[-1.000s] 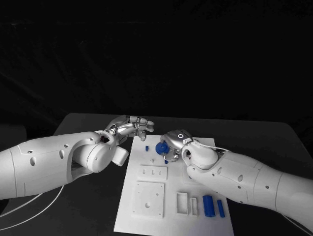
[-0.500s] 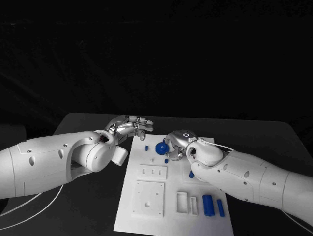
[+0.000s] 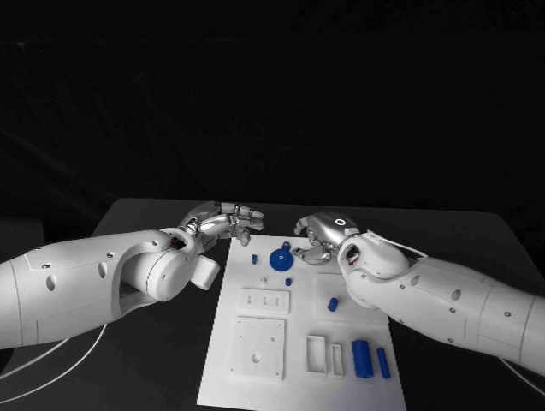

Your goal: Assemble the parts on the task board

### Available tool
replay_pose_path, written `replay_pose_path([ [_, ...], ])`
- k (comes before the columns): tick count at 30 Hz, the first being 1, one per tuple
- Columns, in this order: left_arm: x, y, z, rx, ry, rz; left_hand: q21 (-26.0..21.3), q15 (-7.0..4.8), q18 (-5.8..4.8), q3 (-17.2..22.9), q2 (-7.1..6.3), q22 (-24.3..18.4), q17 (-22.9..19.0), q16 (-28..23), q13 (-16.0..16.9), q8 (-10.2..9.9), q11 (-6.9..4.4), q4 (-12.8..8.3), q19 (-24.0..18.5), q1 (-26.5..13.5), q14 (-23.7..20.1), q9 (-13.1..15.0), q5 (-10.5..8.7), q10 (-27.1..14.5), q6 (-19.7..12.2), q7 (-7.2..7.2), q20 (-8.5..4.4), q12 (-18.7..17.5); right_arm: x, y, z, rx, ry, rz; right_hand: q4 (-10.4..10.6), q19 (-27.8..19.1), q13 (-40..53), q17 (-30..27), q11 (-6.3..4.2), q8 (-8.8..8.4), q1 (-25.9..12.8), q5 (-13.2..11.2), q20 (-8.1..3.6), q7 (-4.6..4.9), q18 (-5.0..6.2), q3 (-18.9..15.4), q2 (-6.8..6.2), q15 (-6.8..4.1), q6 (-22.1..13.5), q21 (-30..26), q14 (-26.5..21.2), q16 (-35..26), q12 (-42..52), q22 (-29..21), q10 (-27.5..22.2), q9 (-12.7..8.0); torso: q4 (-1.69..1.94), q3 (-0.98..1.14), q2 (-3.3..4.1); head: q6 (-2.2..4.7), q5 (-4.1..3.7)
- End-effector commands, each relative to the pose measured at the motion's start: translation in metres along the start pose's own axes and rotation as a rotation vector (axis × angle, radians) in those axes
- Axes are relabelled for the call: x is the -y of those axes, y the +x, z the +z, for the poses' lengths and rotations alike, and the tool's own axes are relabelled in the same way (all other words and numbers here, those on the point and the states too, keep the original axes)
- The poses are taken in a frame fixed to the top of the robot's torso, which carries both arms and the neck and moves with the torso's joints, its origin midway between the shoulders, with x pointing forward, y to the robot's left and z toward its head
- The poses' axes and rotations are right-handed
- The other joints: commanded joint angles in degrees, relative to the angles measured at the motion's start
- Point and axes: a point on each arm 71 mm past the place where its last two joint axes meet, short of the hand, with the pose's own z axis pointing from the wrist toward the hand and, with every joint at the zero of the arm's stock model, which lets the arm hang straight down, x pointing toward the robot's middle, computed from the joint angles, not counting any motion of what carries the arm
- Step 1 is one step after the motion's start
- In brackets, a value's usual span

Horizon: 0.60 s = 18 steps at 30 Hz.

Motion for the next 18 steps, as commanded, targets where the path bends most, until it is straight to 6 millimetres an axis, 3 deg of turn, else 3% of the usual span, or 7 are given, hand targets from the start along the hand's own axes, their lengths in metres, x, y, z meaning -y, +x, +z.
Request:
replay_pose_path([
  [1, 0.002, -0.002, 0.0, 0.006, 0.019, 0.005, 0.37, 0.19, 1.21, 0.28, -0.61, 0.12, -0.1, 0.15, 0.08, -0.33, 0.51, -0.08, -0.32, 0.16, -0.11, 0.08, 0.26, 0.03, -0.2, 0.36, -0.32, -0.4, 0.012, -0.021, -0.007, 0.086, -0.061, 0.148, -0.43, -0.05, -0.28, 0.08, 0.6, 0.32, 0.1, 0.21, -0.49, 0.47, 6.58, -0.21, -0.27, 0.54, 0.1, 0.22, -0.1, -0.37, -0.11, 0.79, -0.38, 0.11, -0.15, 0.06, -0.12, 0.31, -0.08],
  [4, 0.002, -0.004, 0.0, 0.006, 0.026, 0.003, 0.36, 0.21, 1.18, 0.3, -0.68, 0.11, -0.13, 0.09, 0.11, -0.31, 0.52, -0.07, -0.42, 0.06, -0.21, 0.13, 0.21, 0.06, -0.14, 0.34, -0.28, -0.39, 0.028, -0.034, -0.012, 0.084, -0.076, 0.184, -0.99, -0.26, -0.38, 0.1, 0.67, 0.43, 0.49, 0.39, -0.47, 0.53, 6.58, -0.51, 0.08, 0.62, 0.15, 0.21, -0.14, -0.49, -0.25, 0.83, -0.67, 0.16, -0.32, 0.19, -0.28, 0.42, -0.08],
  [6, 0.002, -0.007, -0.001, 0.012, 0.031, 0.003, 0.35, 0.22, 1.16, 0.31, -0.69, 0.09, -0.15, 0.05, 0.13, -0.31, 0.52, -0.06, -0.49, -0.01, -0.28, 0.16, 0.17, 0.08, -0.11, 0.33, -0.26, -0.38, 0.041, -0.044, -0.015, 0.074, -0.074, 0.221, -1.83, -0.58, -0.54, 0.11, 1.18, 0.65, 0.97, 0.97, -0.44, 1.07, 6.58, -0.88, 0.69, 1.08, 0.48, 0.15, -0.23, -0.65, -0.45, 0.88, -1.09, 0.26, -0.51, 0.35, -0.42, 0.48, -0.09],
  [11, 0.001, -0.013, 0.001, 0.025, 0.029, 0.002, 0.31, 0.24, 1.09, 0.29, -0.69, 0.01, -0.24, -0.1, 0.26, -0.29, 0.51, 0.03, -0.77, -0.41, -0.5, 0.32, -0.12, 0.26, 0.01, 0.28, -0.21, -0.31, 0.087, -0.054, -0.034, 0.03, -0.024, 0.296, -5.82, -1.47, -0.61, 0.22, 1.53, 0.89, 1.43, 4.6, 0.0, 1.39, 6.58, -3.72, 2.88, 1.45, 0.7, 0.23, -0.34, -0.95, -0.39, 1.04, -1.72, 0.36, -1.19, 0.91, -0.95, 0.39, -0.13],
  [13, 0.001, -0.013, 0.001, 0.021, 0.03, 0.001, 0.31, 0.15, 1.06, 0.28, -0.64, -0.03, -0.29, -0.18, 0.45, -0.27, 0.36, 0.03, -0.92, -0.59, -0.6, 0.43, -0.29, 0.75, 0.12, 0.23, -0.23, -0.06, 0.099, -0.055, -0.039, 0.017, -0.013, 0.3, -7.29, -1.73, -0.69, 0.27, 1.51, 1.0, 1.39, 5.53, 0.18, 1.38, 6.58, -4.65, 3.59, 1.4, 0.91, 0.27, -0.33, -1.05, -0.4, 1.05, -1.9, 0.38, -1.41, 1.08, -1.15, 0.35, -0.34],
  [18, -0.001, -0.015, 0.002, 0.024, 0.031, 0.001, 0.37, -0.17, 0.95, 0.23, -0.66, -0.13, -0.38, -0.28, 0.97, -0.29, -0.12, -0.01, -1.14, -0.9, -0.69, 0.65, -0.55, 2.13, 0.25, 0.14, -0.37, 0.65, 0.127, -0.054, -0.048, -0.025, 0.022, 0.299, -11.12, -2.28, -1.0, 0.4, 1.4, 1.23, 1.14, 8.47, 0.6, 1.26, 6.58, -7.27, 5.27, 1.34, 1.43, 0.36, -0.32, -1.34, -0.51, 1.01, -2.24, 0.33, -2.14, 1.77, -1.63, 0.43, -0.59],
])
